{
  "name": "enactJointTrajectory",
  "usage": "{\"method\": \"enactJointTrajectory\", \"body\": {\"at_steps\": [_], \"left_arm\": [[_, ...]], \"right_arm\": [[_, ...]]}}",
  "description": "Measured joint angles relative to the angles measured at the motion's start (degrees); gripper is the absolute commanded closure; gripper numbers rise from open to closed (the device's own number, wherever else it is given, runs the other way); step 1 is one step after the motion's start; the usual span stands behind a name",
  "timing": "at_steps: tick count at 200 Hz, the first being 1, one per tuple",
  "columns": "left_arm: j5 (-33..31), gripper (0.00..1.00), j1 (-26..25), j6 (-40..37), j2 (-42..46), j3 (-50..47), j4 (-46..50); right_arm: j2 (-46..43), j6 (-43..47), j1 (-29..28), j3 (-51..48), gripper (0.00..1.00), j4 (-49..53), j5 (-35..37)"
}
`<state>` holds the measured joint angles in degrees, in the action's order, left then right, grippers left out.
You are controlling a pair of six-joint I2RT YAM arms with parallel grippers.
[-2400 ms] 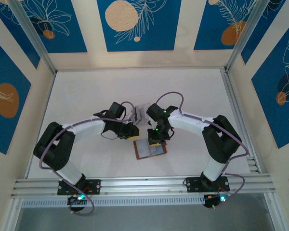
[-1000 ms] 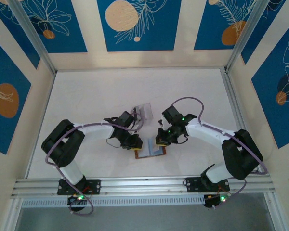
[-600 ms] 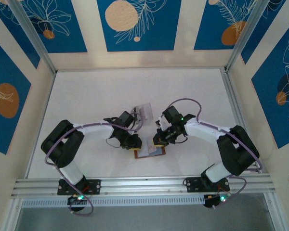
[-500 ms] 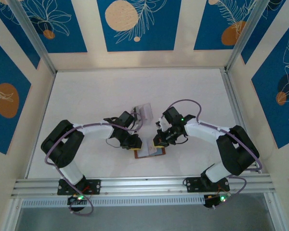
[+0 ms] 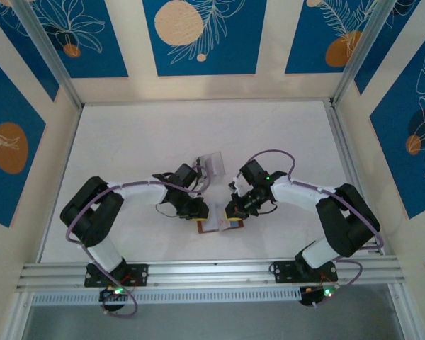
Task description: Put the credit cards into the card holder
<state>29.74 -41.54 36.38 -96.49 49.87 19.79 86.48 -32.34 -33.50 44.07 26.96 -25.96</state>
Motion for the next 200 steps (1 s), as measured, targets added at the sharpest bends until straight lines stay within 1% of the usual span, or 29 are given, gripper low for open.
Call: {"method": "enactJointTrajectory", "body": {"at_steps": [54, 95, 200], "left_arm": [[-0.02, 0.79, 0.00, -0.37, -0.02, 0.00, 0.00], [-0.02, 0.79, 0.00, -0.57, -0.02, 0.00, 0.00], [0.00, 0.79, 0.00, -0.57, -0.04, 0.00, -0.02]], "right_arm": [[-0.02, -0.02, 0.92, -2.60, 1.00, 0.04, 0.00], [-0.33, -0.02, 0.83, -2.69, 1.00, 0.00, -0.28], [-0.42, -0.26, -2.34, -1.18, 1.00, 0.92, 0.26]]}}
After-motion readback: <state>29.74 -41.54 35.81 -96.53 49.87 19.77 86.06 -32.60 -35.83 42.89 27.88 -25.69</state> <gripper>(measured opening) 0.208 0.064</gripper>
